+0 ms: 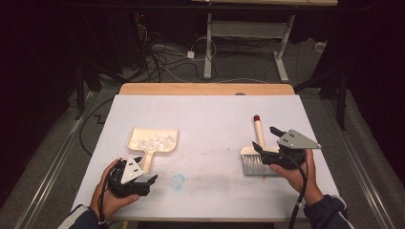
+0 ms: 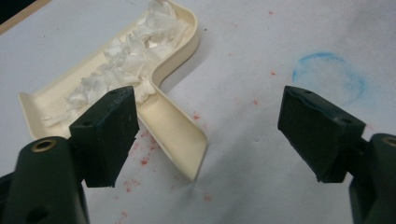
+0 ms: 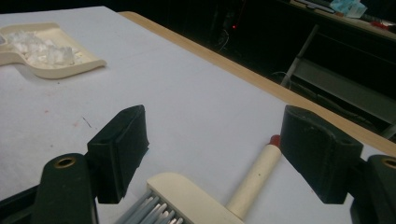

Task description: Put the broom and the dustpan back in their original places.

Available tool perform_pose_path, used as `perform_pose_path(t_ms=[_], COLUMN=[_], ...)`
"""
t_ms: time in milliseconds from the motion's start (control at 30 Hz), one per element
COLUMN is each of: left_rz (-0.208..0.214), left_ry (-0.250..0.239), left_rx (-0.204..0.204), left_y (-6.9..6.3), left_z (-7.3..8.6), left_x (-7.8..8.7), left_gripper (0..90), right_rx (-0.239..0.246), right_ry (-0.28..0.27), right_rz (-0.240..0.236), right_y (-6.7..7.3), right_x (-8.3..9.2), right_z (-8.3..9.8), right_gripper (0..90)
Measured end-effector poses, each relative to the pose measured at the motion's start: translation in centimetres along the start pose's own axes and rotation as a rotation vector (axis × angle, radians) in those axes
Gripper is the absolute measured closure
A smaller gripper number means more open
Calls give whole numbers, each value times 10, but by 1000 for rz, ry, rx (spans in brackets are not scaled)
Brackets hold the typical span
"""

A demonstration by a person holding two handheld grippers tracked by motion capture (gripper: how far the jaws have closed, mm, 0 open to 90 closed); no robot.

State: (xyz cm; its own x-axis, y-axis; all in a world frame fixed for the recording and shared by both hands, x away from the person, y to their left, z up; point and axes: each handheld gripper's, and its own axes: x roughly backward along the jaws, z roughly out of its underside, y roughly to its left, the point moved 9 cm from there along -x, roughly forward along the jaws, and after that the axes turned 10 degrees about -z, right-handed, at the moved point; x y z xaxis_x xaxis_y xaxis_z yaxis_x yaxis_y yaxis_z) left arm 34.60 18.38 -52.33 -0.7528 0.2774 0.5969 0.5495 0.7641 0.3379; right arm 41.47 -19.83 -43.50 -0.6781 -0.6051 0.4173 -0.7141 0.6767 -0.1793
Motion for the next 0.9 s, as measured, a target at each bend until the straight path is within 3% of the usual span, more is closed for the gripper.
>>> perform_pose_path(t_ms=[300, 900], left_rz=[-4, -2], left_ry=[2, -1], left_rx=[-8, -7], left_y=[-1, -1], left_z=[0, -2], left_x=[0, -1], left_gripper=[198, 198], right_rx=[27, 2], right_ry=[0, 10], right_rz=[2, 11], right_y=[4, 4], right_x=[5, 23], right_z=[15, 43], right_gripper=[243, 244])
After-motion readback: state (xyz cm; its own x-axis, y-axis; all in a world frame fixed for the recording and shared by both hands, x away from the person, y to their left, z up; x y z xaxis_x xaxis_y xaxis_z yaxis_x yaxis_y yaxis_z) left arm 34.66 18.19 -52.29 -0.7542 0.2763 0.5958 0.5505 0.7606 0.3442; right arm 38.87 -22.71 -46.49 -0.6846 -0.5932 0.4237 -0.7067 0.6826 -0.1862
